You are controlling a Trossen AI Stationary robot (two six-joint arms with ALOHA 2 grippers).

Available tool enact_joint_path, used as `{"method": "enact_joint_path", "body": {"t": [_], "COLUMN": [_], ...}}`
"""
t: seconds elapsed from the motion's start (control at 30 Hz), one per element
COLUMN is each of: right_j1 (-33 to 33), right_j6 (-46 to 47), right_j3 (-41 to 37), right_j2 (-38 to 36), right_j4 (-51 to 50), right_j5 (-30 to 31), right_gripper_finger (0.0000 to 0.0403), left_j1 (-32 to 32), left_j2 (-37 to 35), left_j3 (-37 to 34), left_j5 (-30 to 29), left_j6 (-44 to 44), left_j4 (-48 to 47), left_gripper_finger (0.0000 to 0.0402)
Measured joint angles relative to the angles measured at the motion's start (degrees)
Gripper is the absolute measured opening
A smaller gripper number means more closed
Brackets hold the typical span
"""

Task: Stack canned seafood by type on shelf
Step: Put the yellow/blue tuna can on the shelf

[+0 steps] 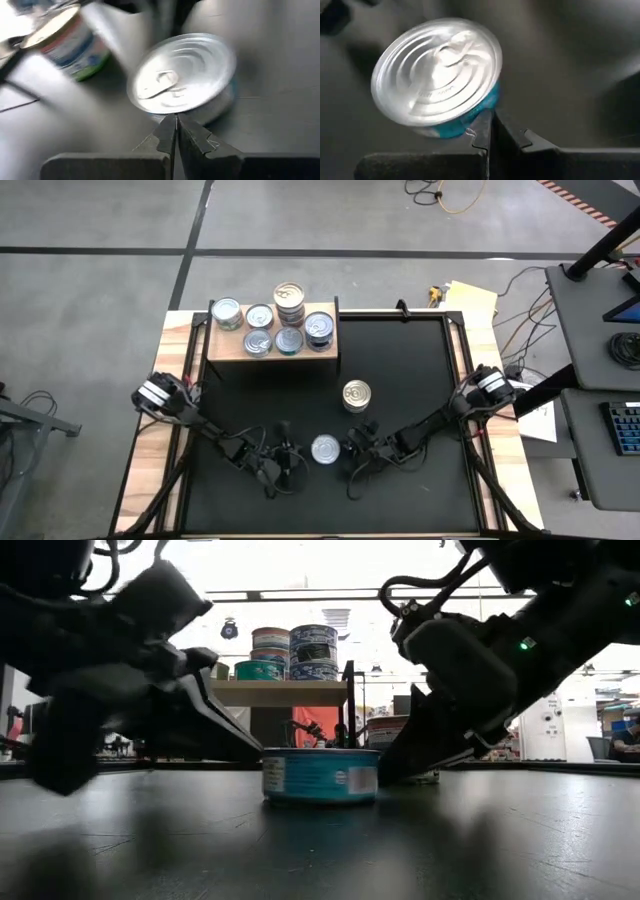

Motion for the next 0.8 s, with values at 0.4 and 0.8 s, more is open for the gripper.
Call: {"method": "enact_joint_path", "body": {"t": [0.4,0.8], "right_j1": [2.6,1.0], "right_j6": [-6.4,-1.6], "right_j3": [6.4,10.5], "right_j2": [0.5,1.6], "right_j4": [-5.2,-18.8], "right_j5": [-5.0,9.9], "right_gripper_finger": [0.0012,0.0012], "left_j1": [0.2,-1.4], "left_j2": [-1.4,-4.9], "left_j3": [-0.1,-0.1], "left_j5": [-18.9,3.3], "left_j6": [-4.2,-10.5], "left_j4": [-4.8,-17.7], "left_gripper_finger": [0.0001,0.0001]}}
